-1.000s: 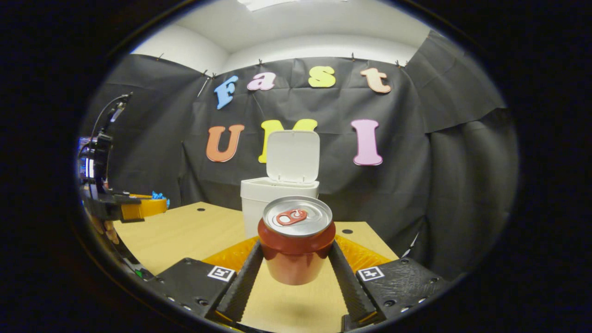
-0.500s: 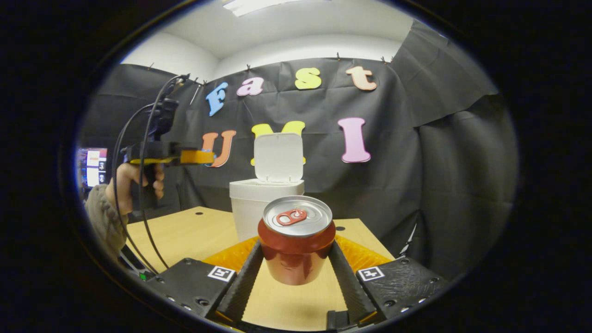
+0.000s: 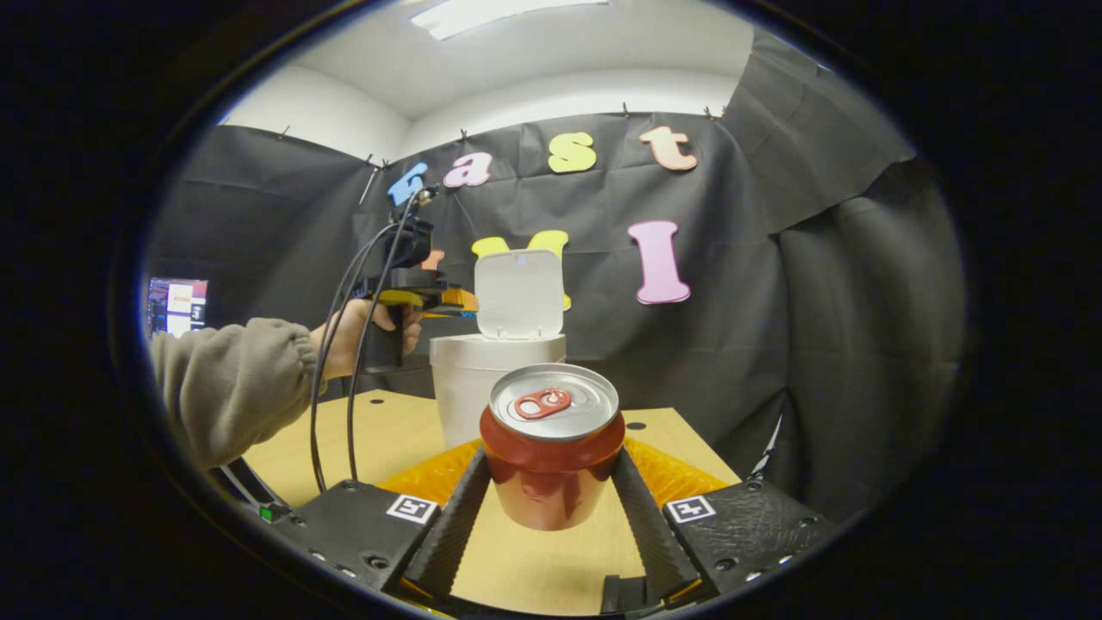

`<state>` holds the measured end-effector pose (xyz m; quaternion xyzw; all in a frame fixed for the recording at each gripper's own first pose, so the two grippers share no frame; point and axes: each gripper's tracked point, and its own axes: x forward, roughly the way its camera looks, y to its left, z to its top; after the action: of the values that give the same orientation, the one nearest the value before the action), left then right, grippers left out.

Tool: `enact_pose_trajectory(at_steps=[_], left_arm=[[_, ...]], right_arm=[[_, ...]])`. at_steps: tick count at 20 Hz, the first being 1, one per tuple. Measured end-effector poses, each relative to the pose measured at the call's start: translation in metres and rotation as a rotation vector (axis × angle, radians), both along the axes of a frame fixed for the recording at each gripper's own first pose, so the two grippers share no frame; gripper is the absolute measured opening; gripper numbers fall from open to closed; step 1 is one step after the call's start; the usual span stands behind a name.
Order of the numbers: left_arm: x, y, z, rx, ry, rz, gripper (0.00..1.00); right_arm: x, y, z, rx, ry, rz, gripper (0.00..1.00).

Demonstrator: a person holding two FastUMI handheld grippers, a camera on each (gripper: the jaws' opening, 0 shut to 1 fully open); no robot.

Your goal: Press the lid of the desktop garbage bin to open it, pick up the crumpled paper on the desktop and throw it into the bin, then pick up the pop can on the desktop and drop it into the bin, and finally close the garbage bin lid.

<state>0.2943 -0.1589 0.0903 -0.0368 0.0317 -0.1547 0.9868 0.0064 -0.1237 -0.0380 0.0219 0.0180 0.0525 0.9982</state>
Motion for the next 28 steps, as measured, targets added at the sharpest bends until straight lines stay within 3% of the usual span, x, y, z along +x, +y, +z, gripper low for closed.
enact_pose_trajectory(at_steps=[2,3,4,7,8,9,10,12,16,22,28], left_arm=[[0.002,-0.012,-0.004,0.037,0.007,-0.007,0.39],[0.002,-0.018,-0.003,0.039,0.007,-0.013,0.46],[0.001,-0.026,-0.002,0.037,0.007,-0.03,0.39],[-0.002,-0.036,-0.005,0.05,0.018,-0.016,0.41],[-0.005,-0.037,-0.008,0.059,0.042,-0.007,0.6],[-0.008,-0.04,-0.014,0.066,0.065,-0.006,0.58],[-0.012,-0.041,-0.014,0.064,0.078,-0.002,0.81],[-0.023,-0.043,-0.008,0.047,0.074,-0.015,0.82],[-0.048,-0.024,0.015,0.068,0.003,0.004,0.97],[-0.102,0.023,0.024,0.133,-0.074,0.052,0.97],[-0.152,0.055,0.002,0.198,-0.104,0.1,0.96]], right_arm=[[0.004,-0.006,-0.011,-0.004,0.011,0.0,0.81],[0.004,-0.011,-0.015,-0.003,0.017,-0.002,0.81],[0.004,-0.015,-0.019,-0.001,0.025,-0.004,0.81],[0.002,-0.021,-0.026,0.014,0.038,-0.014,0.81],[0.0,-0.023,-0.025,0.021,0.033,-0.018,0.81],[-0.002,-0.026,-0.023,0.031,0.023,-0.023,0.81],[-0.004,-0.028,-0.021,0.042,0.017,-0.026,0.81],[-0.006,-0.03,-0.021,0.054,0.021,-0.032,0.81],[-0.007,-0.035,-0.017,0.05,0.022,-0.056,0.81],[-0.007,-0.026,-0.002,0.039,0.009,-0.065,0.81],[-0.003,-0.017,0.008,0.001,0.006,-0.089,0.81]])
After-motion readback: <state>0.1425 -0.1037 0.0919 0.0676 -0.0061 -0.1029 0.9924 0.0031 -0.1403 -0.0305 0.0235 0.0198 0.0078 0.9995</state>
